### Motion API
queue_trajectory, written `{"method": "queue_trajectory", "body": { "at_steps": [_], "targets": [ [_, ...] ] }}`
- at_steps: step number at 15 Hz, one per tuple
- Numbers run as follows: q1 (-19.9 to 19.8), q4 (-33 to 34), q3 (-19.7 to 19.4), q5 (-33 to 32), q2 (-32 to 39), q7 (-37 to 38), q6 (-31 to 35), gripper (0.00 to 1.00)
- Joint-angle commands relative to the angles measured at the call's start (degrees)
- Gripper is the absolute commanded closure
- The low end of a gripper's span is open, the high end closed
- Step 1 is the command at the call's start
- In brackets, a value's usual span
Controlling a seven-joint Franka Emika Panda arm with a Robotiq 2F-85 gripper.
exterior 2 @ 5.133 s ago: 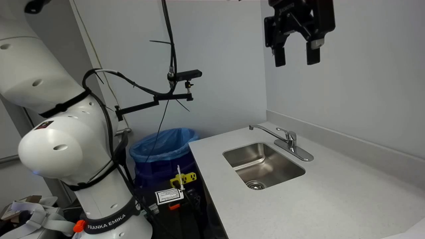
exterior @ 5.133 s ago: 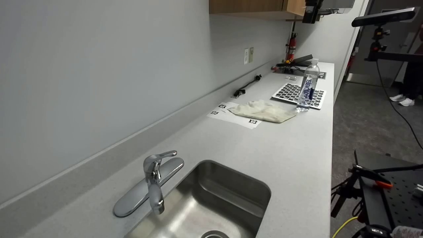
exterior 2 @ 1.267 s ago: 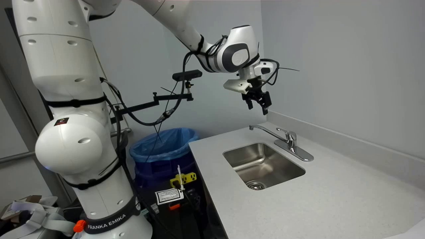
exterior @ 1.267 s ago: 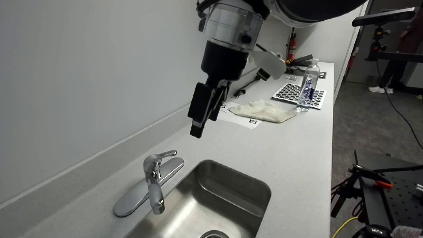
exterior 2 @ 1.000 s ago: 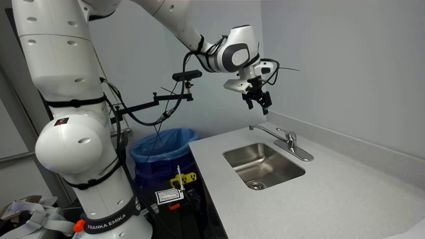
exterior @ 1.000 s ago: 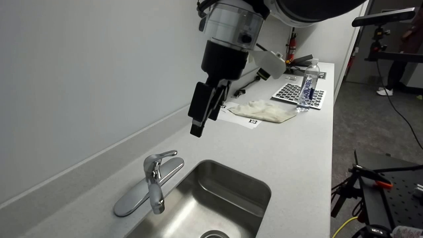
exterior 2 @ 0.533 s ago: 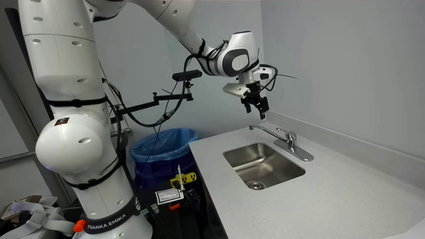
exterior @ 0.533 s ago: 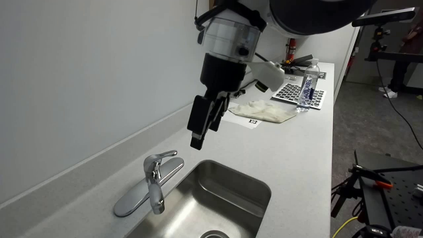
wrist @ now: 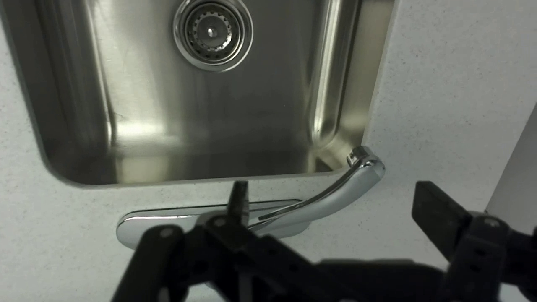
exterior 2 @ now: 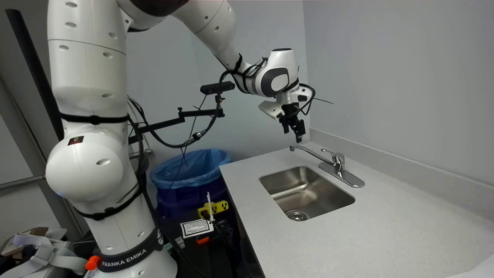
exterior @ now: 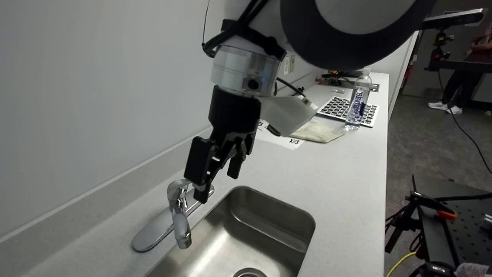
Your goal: Push the faucet to the right
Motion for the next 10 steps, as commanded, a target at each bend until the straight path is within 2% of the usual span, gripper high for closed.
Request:
{"method": "queue_trajectory", "body": {
  "at_steps": [1,10],
  "targets": [
    [1.35,5.42,-0.62,0.95,4.88,3.66,1.43,0.00],
    [3.46,14.24,-2.78,-0.22,13.74,7.92,1.55,0.00]
  ]
}}
